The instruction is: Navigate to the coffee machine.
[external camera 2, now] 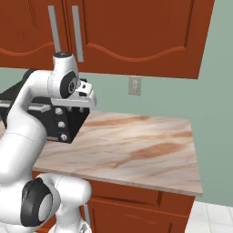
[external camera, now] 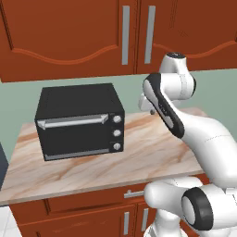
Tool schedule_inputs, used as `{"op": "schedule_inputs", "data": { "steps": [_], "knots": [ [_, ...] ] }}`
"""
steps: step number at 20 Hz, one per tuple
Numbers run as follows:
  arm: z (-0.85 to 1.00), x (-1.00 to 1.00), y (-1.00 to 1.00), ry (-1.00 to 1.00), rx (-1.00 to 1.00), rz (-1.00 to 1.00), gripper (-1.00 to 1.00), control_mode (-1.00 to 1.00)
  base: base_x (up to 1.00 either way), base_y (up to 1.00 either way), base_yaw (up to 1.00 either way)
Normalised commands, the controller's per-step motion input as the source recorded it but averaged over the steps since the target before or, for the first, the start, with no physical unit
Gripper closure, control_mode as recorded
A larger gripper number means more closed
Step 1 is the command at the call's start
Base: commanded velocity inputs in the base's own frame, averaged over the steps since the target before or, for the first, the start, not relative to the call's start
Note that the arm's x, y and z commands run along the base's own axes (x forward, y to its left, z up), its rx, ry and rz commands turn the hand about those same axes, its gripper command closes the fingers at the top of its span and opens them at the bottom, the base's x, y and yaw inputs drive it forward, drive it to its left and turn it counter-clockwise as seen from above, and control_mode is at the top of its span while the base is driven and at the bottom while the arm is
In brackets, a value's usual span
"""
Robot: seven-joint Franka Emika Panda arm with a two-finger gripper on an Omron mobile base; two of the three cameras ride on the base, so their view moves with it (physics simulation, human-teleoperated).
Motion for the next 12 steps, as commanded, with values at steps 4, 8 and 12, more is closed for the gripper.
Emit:
{"op": "schedule_inputs", "data": {
  "steps": [4,8,12],
  "knots": [
    [0.00,-0.36,-0.04,0.00,0.00,0.00,-1.00,-1.00,0.00,0.00,0.00],
    [-0.07,-0.98,-0.27,0.00,0.00,0.00,-1.00,-1.00,0.00,0.00,0.00],
    [-0.28,-0.87,-0.25,0.00,0.00,-0.01,-1.00,-1.00,0.00,0.00,0.00]
  ]
}}
